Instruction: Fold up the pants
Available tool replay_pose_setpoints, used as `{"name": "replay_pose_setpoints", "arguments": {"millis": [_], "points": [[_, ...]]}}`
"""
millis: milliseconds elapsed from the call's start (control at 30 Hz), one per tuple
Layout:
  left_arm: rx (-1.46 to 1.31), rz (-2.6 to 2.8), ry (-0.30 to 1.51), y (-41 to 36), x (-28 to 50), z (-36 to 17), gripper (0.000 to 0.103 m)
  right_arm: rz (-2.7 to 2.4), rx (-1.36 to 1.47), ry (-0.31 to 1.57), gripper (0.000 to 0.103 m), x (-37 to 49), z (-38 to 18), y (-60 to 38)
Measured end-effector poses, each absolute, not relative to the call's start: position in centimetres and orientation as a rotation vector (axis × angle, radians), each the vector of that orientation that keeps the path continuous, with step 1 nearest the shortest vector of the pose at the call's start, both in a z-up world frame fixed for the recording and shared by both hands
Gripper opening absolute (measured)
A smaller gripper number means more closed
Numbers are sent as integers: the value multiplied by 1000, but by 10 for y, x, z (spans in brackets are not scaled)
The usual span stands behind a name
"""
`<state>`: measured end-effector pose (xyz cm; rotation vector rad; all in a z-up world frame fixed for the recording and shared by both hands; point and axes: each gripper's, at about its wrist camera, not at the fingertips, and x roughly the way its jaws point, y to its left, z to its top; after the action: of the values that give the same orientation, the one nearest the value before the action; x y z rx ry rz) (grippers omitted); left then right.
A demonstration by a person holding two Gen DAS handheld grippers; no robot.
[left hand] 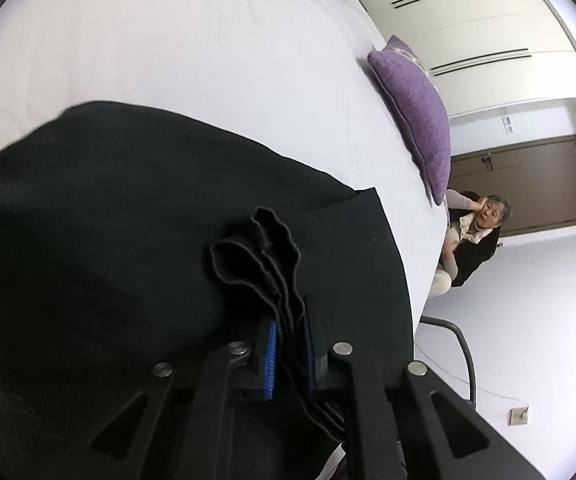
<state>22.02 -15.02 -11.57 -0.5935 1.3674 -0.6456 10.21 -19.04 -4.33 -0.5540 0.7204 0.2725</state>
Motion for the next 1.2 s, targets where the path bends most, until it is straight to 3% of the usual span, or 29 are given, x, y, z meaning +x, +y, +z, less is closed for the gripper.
{"name": "replay_pose_setpoints", "arguments": {"millis": [367, 1200], "points": [[-466, -653, 1325, -114, 211, -101, 8, 368, -637, 690, 9, 96, -45, -150], [-383, -545, 1306, -65, 183, -123, 12, 494, -700, 805, 10, 99, -94, -97]]}}
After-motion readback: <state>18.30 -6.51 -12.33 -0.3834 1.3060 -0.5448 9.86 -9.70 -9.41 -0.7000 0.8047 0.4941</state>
